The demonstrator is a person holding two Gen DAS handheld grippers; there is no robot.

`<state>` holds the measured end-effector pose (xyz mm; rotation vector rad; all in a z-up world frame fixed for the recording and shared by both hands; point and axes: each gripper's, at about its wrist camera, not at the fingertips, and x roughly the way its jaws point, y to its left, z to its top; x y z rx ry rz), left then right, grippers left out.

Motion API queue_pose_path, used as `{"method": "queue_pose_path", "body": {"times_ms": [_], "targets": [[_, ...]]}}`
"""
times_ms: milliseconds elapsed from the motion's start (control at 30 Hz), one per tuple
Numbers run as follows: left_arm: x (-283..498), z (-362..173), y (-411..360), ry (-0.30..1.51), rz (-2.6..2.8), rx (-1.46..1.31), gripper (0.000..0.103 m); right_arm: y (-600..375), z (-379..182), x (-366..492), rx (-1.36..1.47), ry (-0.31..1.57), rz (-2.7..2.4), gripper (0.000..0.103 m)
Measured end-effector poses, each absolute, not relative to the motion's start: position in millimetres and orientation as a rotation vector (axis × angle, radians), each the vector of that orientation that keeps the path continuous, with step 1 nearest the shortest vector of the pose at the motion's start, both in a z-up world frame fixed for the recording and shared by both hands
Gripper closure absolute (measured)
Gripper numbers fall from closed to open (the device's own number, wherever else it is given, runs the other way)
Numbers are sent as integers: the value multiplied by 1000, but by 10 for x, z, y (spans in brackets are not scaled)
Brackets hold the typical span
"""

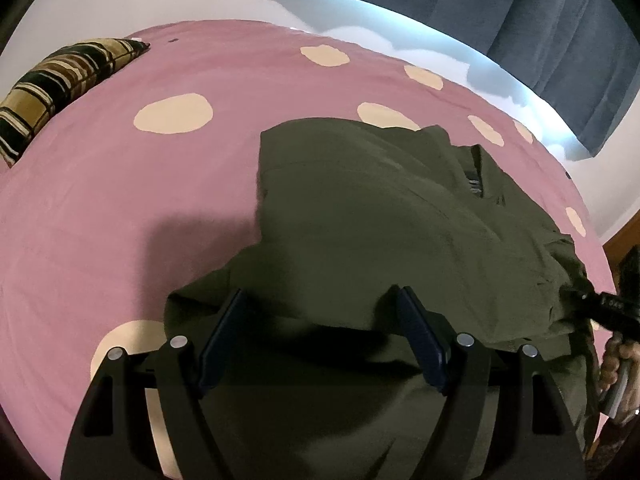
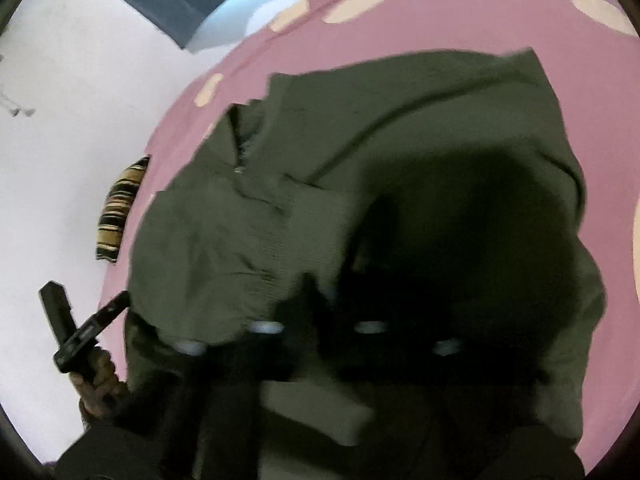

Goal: Fold small clothes

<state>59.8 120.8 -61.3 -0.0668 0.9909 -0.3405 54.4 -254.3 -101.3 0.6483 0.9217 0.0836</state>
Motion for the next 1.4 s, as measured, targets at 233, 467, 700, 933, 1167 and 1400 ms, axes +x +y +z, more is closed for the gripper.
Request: {"method": "queue_pose_path", "body": {"times_ms": [233,467,700,933,1167,1400], "targets": [[624,-688,1197,1012,-349,-63,27,-2652,-836,353,526,845,-49,100],[607,-744,1134,1017,-343,-14,27,-2726,-1153,422,570,891,-63,100],[512,-529,1245,974,-442,-48,27,-2794,-1013,285,624,845,-1,89],[764,-372,1498,909,-467,-64,27,-3266,-699,9,664,692,-21,57],[825,-688,1721,1034,-541,-38,27,-3605,-916,-154,750,750,-48,56],[160,-786,2190,1081,-718,-80,27,-3368,-1129,-932,817,831,80,53]]}}
